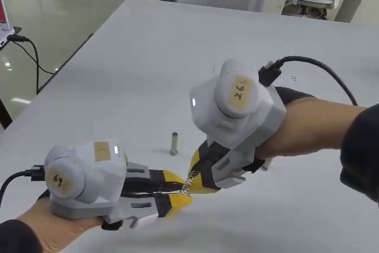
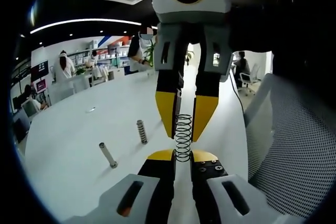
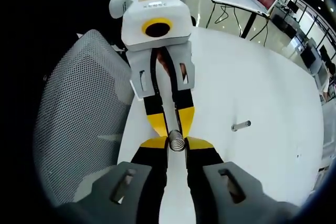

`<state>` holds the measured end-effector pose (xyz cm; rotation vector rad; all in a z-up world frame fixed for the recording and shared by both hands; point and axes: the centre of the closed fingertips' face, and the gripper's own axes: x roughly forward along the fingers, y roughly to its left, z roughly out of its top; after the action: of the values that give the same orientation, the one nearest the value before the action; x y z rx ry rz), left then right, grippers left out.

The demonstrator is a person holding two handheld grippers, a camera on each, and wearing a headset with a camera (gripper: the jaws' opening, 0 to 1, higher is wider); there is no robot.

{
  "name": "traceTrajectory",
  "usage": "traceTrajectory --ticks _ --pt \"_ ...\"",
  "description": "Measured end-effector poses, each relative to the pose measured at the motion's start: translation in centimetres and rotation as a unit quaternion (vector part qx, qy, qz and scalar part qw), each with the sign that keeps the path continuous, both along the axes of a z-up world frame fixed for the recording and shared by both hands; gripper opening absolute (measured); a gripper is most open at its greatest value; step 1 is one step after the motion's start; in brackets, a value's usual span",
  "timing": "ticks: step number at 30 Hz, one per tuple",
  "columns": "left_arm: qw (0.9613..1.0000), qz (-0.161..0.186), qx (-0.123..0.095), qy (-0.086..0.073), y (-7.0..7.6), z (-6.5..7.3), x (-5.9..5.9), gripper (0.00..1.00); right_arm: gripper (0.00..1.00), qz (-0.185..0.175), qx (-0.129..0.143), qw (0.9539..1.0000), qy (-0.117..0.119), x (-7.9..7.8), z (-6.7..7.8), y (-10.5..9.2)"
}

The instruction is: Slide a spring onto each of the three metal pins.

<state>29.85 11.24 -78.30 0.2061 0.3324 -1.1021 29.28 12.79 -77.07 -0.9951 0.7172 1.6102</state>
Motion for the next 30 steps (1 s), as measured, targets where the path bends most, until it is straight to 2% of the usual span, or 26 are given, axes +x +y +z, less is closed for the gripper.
traceTrajectory --ticks 14,23,25,30 --pt "0.9999 0.002 -0.015 -0.005 -0.21 0.88 0.25 0.07 0.13 -0.002 0.001 1.0 0.009 -0.02 -0.02 0.21" --pt "0.9999 0.004 -0.012 -0.006 -0.23 0.66 0.44 0.08 0.13 0.0 -0.007 1.0 0.007 0.15 -0.15 0.19" --pt "1.0 0.007 -0.004 -0.005 0.01 0.39 0.56 0.09 0.13 -0.001 -0.008 0.9999 0.008 0.37 -0.07 0.26" --pt "0.9999 0.014 -0.005 0.001 0.55 0.05 0.55 0.11 0.13 0.002 -0.014 0.9999 0.003 0.63 -0.15 0.35"
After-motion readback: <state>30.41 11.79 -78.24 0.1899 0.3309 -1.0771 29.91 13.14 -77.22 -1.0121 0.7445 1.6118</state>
